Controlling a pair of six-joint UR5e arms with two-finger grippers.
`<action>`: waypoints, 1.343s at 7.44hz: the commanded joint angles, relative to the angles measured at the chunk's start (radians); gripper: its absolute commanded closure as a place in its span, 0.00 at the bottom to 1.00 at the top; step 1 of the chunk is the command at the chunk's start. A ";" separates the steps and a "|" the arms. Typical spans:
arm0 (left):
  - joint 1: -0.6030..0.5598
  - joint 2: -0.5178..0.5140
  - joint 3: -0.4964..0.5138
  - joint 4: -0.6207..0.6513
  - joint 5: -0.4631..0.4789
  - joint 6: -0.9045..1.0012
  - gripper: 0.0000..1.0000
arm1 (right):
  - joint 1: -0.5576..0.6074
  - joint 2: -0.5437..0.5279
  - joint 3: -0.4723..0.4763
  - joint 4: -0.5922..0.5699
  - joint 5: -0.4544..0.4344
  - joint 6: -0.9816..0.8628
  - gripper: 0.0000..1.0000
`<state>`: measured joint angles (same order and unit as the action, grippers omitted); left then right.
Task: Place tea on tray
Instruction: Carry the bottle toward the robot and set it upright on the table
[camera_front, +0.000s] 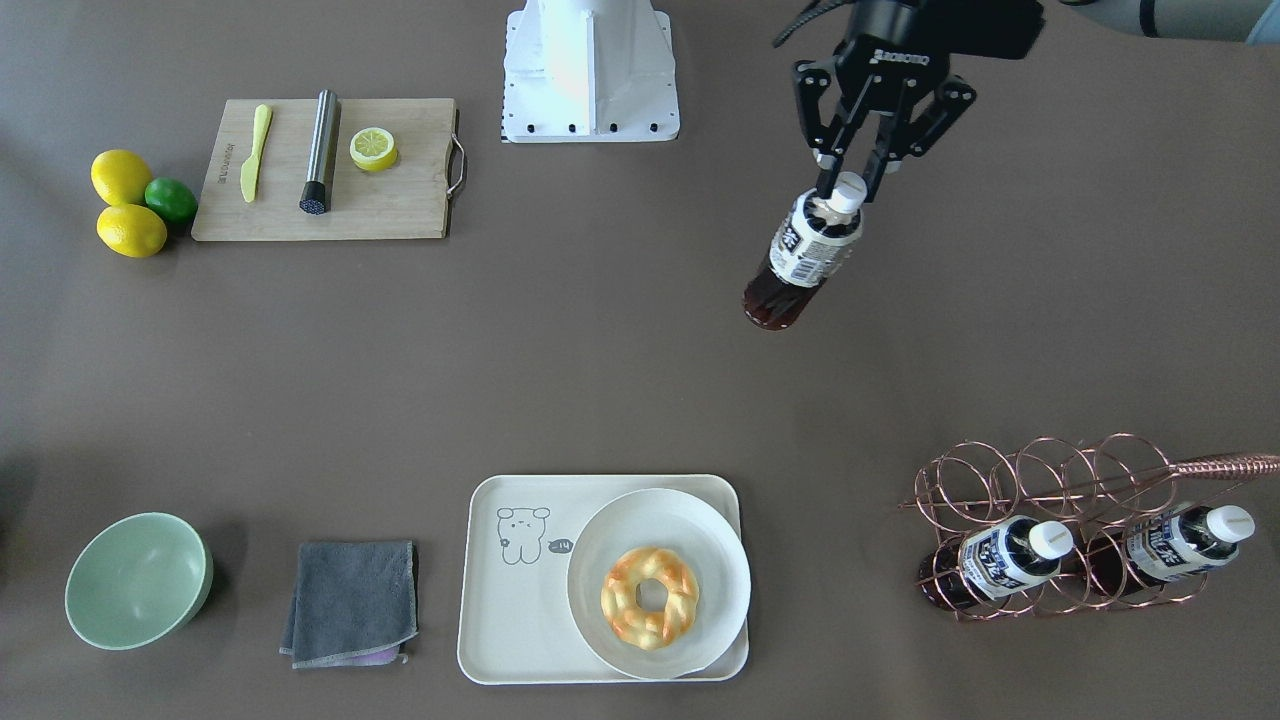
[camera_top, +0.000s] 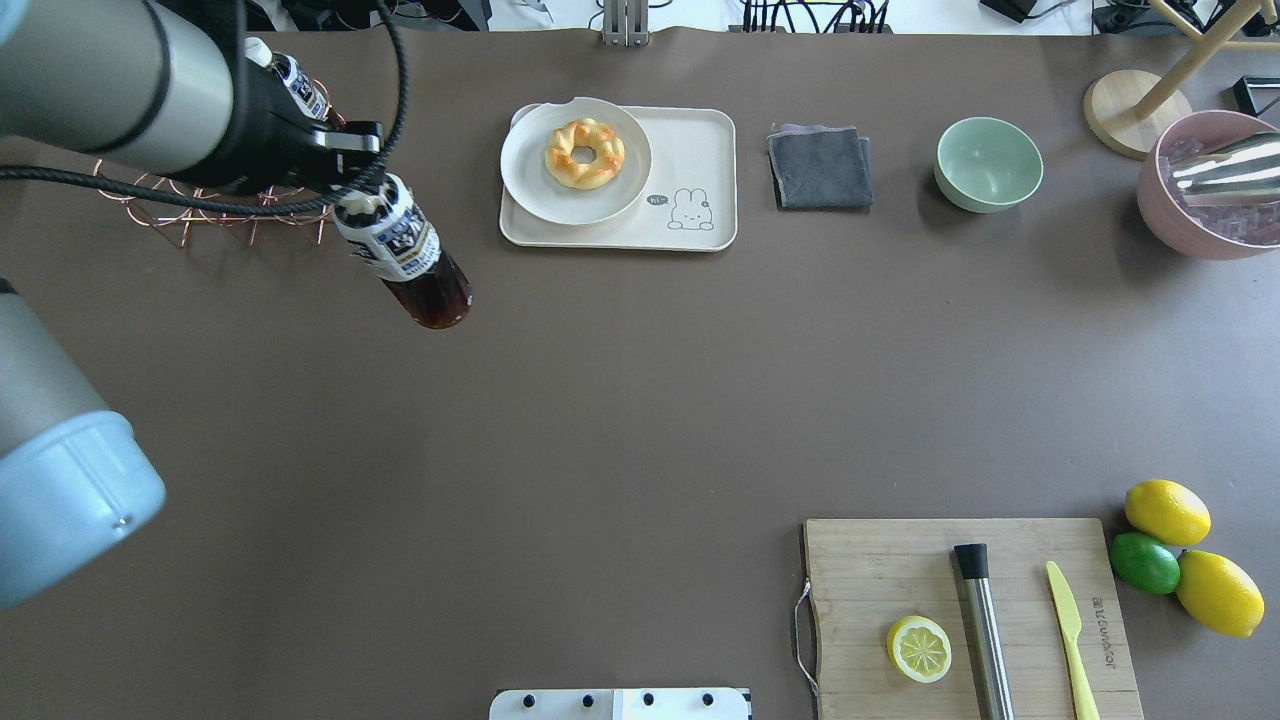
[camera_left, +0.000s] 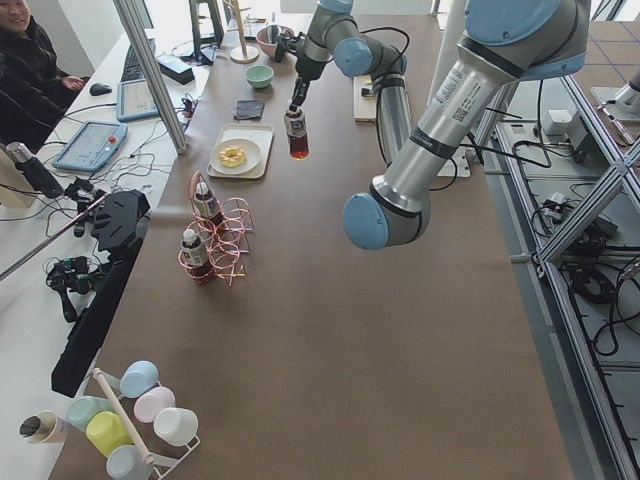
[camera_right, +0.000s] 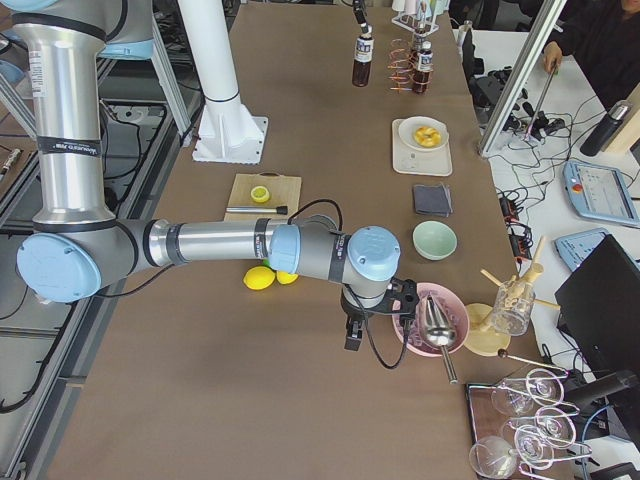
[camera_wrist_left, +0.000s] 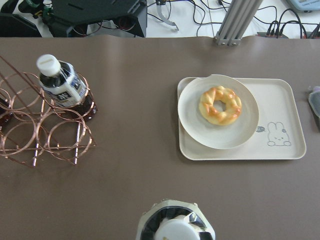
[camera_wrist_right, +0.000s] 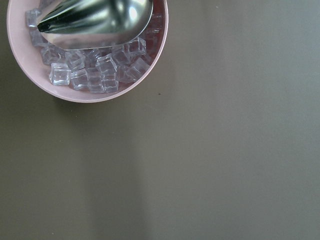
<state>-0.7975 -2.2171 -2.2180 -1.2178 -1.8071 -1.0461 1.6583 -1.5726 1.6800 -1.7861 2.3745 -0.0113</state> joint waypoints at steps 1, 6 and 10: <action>0.246 -0.186 0.091 0.087 0.205 -0.177 1.00 | 0.001 -0.001 0.009 0.001 0.000 -0.001 0.00; 0.380 -0.228 0.225 0.048 0.347 -0.224 1.00 | 0.001 -0.003 0.032 -0.001 0.003 -0.003 0.00; 0.461 -0.177 0.288 -0.081 0.411 -0.249 1.00 | 0.001 -0.004 0.030 -0.001 0.005 -0.003 0.00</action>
<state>-0.3627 -2.4070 -1.9635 -1.2617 -1.4187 -1.2927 1.6594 -1.5747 1.7099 -1.7871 2.3775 -0.0138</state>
